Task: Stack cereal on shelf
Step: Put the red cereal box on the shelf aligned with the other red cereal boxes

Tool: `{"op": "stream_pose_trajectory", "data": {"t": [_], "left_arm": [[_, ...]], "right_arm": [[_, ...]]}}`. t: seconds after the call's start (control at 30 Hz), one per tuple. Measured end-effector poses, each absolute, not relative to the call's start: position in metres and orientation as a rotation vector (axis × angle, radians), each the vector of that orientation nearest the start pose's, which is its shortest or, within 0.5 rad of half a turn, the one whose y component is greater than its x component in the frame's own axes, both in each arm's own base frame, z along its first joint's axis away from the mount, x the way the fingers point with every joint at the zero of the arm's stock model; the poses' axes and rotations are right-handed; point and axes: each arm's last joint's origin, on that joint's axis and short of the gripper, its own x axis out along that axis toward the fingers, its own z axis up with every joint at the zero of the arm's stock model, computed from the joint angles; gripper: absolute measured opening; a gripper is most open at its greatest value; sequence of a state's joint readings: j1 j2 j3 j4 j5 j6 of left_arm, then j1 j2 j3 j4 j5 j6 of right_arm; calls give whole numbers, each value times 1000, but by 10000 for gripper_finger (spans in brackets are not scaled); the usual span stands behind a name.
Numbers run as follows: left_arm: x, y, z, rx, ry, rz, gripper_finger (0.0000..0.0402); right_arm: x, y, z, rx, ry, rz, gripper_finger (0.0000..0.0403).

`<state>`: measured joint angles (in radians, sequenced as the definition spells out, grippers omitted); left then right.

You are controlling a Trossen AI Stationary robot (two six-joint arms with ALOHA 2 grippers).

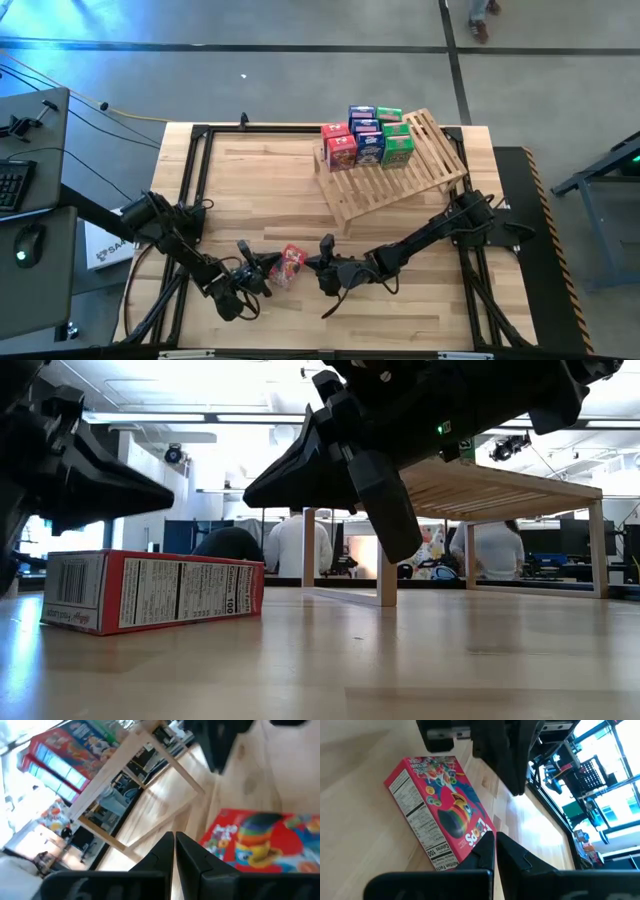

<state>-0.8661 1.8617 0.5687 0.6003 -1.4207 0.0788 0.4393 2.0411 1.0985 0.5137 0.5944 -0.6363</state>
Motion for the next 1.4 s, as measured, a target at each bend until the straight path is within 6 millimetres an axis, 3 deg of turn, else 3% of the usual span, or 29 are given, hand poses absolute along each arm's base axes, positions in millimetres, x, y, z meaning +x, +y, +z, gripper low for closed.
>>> {"op": "stream_pose_trajectory", "data": {"t": [0.23,0.4,0.5,0.83,1.03,1.27,1.4], "left_arm": [[192,-175,113,416,284,408,1],[194,-145,122,39,360,187,1],[196,-130,126,-100,404,159,1],[193,-101,152,-200,442,207,1],[185,-69,141,-348,646,360,1],[201,-57,132,-462,711,273,1],[211,-54,126,-515,716,218,1]], "right_arm": [[379,166,143,-816,410,-73,0],[378,165,140,-631,447,-8,0],[378,156,134,-537,511,-9,0],[373,149,149,-350,563,2,0],[374,138,137,-161,654,11,0],[382,133,137,34,631,74,0],[385,129,121,68,660,49,0]]}}
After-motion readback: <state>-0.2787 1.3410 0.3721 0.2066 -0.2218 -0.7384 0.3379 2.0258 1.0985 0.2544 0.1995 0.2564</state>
